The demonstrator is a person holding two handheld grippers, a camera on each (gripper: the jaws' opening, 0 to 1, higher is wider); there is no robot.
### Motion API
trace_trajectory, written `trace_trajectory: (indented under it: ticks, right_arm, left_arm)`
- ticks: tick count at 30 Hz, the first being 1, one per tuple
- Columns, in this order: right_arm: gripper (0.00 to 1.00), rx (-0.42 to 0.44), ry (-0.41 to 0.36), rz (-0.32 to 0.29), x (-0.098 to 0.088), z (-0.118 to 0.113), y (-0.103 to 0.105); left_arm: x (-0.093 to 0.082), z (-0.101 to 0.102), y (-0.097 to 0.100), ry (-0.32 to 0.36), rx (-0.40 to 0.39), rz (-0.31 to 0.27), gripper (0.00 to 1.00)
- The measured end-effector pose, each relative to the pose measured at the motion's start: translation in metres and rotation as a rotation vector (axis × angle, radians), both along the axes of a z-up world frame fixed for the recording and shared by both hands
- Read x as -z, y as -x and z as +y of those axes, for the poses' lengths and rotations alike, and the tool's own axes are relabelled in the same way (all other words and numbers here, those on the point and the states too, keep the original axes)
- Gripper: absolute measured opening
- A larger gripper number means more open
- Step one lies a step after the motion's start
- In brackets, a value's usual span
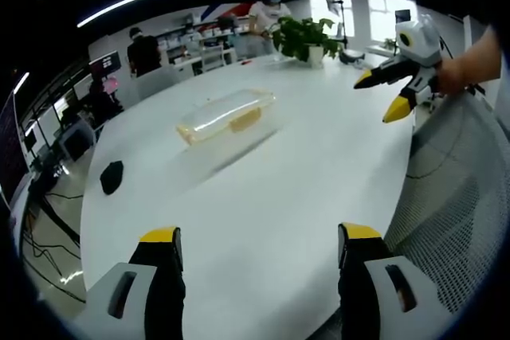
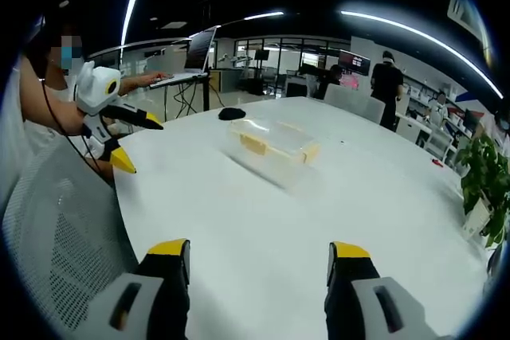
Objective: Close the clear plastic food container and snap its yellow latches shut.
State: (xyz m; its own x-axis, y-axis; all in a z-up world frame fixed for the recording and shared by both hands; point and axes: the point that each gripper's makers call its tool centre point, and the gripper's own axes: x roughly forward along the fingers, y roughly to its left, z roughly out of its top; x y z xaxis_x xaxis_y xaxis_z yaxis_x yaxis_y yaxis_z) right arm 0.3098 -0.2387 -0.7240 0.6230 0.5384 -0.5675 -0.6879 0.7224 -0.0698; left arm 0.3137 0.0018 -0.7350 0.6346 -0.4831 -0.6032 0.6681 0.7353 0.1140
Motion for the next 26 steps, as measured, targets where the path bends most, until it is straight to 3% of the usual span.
trace_trajectory:
  ticks: [26]
  right_arm:
    - [0.68,-0.004,0.002,0.007,0.0029,0.0013,0.0015]
  left_arm:
    - [0.0011,0.0024,-0.0003,-0.005,0.006,0.003,0.77]
